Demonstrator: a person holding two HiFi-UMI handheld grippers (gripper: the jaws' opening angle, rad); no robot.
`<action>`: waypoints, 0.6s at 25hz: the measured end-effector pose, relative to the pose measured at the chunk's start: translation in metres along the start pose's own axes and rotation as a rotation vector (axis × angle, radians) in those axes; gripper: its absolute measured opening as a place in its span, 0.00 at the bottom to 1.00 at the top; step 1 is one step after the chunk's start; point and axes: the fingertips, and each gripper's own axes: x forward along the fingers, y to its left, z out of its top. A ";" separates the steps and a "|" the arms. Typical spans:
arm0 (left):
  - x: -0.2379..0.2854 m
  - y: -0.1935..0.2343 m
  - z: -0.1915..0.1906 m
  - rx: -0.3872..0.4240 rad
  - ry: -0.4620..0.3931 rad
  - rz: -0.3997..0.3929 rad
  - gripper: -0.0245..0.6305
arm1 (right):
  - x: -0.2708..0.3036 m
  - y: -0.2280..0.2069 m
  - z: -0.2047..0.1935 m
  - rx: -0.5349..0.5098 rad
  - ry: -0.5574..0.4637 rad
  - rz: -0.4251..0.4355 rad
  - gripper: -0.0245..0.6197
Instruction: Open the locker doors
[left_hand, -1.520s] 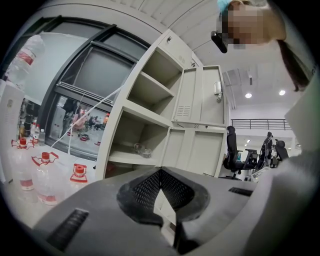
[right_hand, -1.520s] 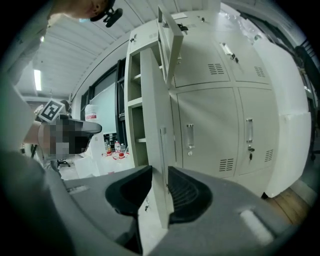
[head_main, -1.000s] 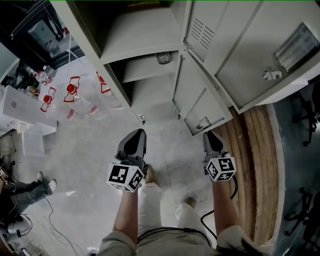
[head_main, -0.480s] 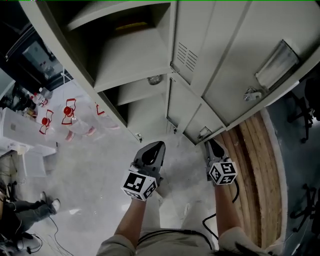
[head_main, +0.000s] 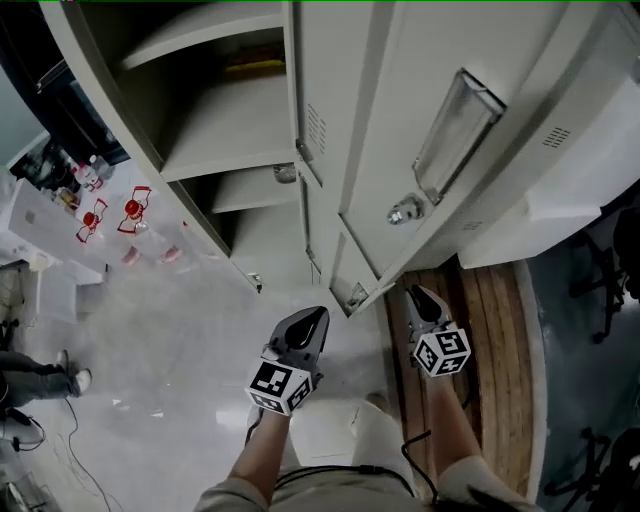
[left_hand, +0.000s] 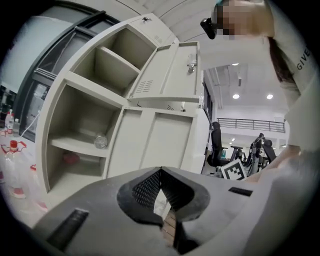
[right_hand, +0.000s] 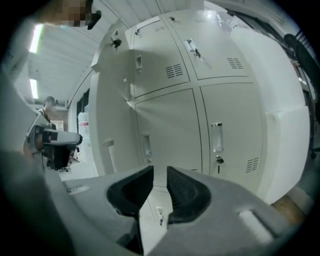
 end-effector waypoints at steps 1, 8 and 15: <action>0.005 -0.011 -0.006 -0.003 0.001 0.021 0.04 | -0.001 -0.016 0.003 -0.006 0.002 0.016 0.17; 0.040 -0.069 -0.022 0.019 -0.043 0.112 0.04 | 0.015 -0.097 0.025 -0.019 -0.003 0.077 0.20; 0.081 -0.097 -0.031 -0.005 -0.056 0.146 0.04 | 0.050 -0.144 0.044 -0.016 -0.010 0.115 0.25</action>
